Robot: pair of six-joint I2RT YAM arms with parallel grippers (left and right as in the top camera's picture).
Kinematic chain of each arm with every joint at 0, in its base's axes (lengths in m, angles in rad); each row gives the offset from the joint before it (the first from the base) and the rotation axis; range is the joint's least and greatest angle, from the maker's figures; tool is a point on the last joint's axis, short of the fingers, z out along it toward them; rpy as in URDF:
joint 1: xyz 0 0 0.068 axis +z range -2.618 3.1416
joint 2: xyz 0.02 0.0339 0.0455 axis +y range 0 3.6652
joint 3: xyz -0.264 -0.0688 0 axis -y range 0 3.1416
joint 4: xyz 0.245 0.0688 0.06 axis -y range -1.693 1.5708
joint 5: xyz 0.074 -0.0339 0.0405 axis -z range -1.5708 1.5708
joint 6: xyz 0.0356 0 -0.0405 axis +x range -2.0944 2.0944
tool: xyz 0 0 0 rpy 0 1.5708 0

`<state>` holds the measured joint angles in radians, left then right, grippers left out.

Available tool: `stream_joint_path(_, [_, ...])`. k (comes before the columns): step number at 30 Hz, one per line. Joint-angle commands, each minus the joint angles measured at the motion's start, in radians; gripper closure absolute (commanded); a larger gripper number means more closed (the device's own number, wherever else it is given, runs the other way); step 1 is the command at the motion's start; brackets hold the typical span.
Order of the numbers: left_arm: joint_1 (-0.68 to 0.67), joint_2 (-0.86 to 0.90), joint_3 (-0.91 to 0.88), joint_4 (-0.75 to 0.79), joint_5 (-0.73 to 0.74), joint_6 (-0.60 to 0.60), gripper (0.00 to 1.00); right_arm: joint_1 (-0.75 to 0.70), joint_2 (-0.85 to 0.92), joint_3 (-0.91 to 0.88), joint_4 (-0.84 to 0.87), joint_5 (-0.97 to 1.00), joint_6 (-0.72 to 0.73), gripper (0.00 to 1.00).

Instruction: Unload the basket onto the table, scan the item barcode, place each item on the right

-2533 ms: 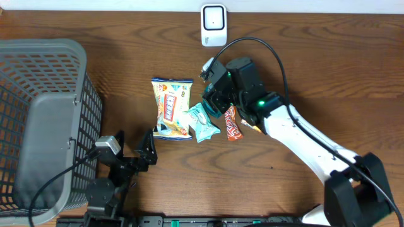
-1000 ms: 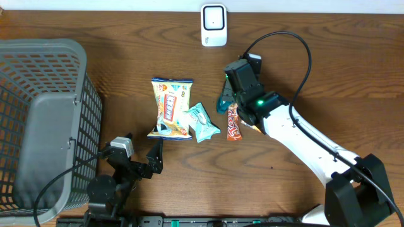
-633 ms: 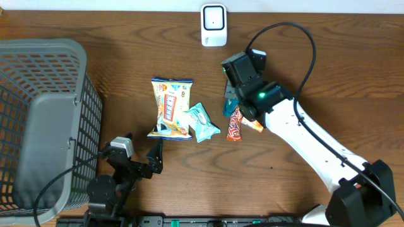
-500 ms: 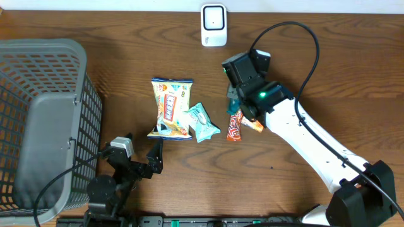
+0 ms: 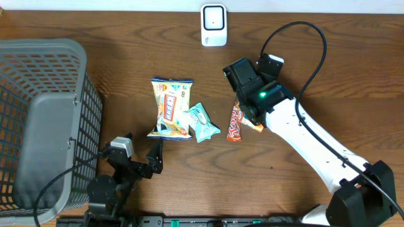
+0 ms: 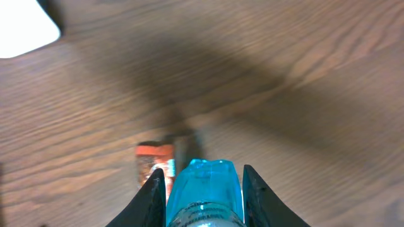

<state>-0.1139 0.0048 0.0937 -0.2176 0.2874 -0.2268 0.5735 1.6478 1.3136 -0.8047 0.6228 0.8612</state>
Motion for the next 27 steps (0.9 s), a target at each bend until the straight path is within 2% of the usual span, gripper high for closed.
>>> stream_joint_path(1, [0.003, -0.001, -0.014, -0.029, 0.019, 0.02, 0.02, -0.008, -0.036, 0.031, -0.024, 0.125, 0.031, 0.85])
stream_joint_path(8, [0.003, -0.001, -0.014, -0.029, 0.019, 0.02, 0.02, -0.095, -0.036, 0.031, -0.111, 0.171, 0.181, 0.86])
stream_joint_path(16, [0.003, -0.001, -0.014, -0.029, 0.019, 0.02, 0.02, -0.252, -0.036, 0.031, -0.156, 0.111, 0.358, 0.89])
stream_joint_path(23, [0.003, -0.001, -0.014, -0.029, 0.019, 0.02, 0.02, -0.321, -0.03, 0.031, -0.163, 0.112, 0.358, 0.97])
stream_joint_path(27, [0.003, -0.001, -0.014, -0.029, 0.019, 0.02, 0.02, -0.326, -0.009, 0.03, -0.188, 0.116, 0.358, 0.97])
